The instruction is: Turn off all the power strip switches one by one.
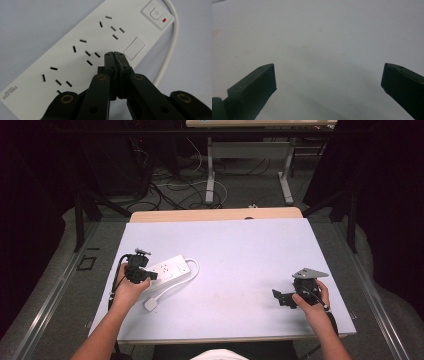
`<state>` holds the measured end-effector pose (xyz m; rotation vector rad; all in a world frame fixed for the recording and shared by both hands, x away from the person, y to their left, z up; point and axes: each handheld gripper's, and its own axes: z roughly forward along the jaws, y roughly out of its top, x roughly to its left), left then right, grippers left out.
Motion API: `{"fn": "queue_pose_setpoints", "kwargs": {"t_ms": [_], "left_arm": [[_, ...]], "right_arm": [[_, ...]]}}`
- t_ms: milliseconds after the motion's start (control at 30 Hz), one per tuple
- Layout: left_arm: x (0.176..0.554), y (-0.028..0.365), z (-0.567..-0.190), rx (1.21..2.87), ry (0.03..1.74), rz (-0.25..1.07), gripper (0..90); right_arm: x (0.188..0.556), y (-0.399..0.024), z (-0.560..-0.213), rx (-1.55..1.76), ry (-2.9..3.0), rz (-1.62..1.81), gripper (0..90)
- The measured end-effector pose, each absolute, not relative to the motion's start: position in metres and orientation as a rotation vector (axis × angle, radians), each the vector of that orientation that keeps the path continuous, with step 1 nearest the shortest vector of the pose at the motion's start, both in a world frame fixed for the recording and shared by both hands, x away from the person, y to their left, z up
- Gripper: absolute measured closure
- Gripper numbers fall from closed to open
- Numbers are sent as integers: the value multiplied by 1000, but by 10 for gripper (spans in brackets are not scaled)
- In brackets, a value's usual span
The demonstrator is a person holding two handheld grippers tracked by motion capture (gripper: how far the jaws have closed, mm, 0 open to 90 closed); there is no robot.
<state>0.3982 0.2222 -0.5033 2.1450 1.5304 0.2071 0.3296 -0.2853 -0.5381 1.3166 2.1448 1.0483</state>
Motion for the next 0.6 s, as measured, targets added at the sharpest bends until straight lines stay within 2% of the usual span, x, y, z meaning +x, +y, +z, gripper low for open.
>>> {"fn": "queue_pose_setpoints", "kwargs": {"t_ms": [600], "left_arm": [[396,232,-509,2144,1555,196,900]], "right_arm": [[330,-285,-538,1319,2143,1051,0]]}}
